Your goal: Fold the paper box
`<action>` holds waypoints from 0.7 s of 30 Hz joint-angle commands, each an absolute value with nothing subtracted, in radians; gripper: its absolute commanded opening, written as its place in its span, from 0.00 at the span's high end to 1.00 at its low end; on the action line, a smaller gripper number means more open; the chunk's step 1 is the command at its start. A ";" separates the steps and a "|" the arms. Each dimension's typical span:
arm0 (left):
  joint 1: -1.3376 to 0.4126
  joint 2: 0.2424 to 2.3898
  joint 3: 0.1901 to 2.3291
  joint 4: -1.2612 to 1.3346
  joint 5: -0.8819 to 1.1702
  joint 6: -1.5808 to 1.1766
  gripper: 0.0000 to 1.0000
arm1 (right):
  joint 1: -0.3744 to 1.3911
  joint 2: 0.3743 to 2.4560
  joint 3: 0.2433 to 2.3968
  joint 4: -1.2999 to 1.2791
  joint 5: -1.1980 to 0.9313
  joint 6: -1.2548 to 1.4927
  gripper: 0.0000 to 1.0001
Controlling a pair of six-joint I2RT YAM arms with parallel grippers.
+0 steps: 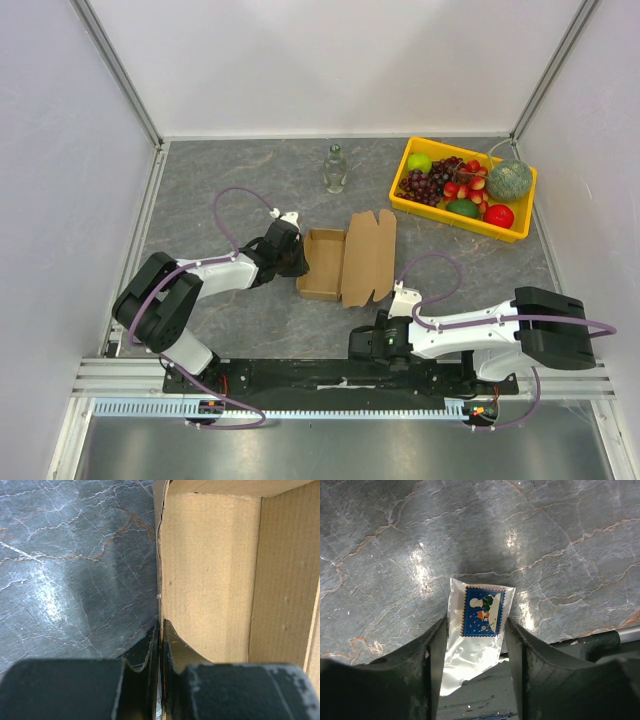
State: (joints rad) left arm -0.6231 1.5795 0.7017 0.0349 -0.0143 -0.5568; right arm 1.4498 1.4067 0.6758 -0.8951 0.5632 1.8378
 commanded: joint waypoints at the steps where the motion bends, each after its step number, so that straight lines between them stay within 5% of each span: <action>1: -0.624 1.615 0.666 -0.028 -0.005 -0.554 0.89 | 1.450 1.431 0.655 -0.862 0.479 1.845 0.46; 8: -0.623 1.620 0.670 -0.028 -0.005 -0.554 0.89 | 1.448 1.402 0.650 -0.871 0.497 1.845 0.65; 21: -0.623 1.621 0.680 -0.034 -0.005 -0.554 0.89 | 1.502 1.417 0.909 -1.086 0.682 1.683 0.71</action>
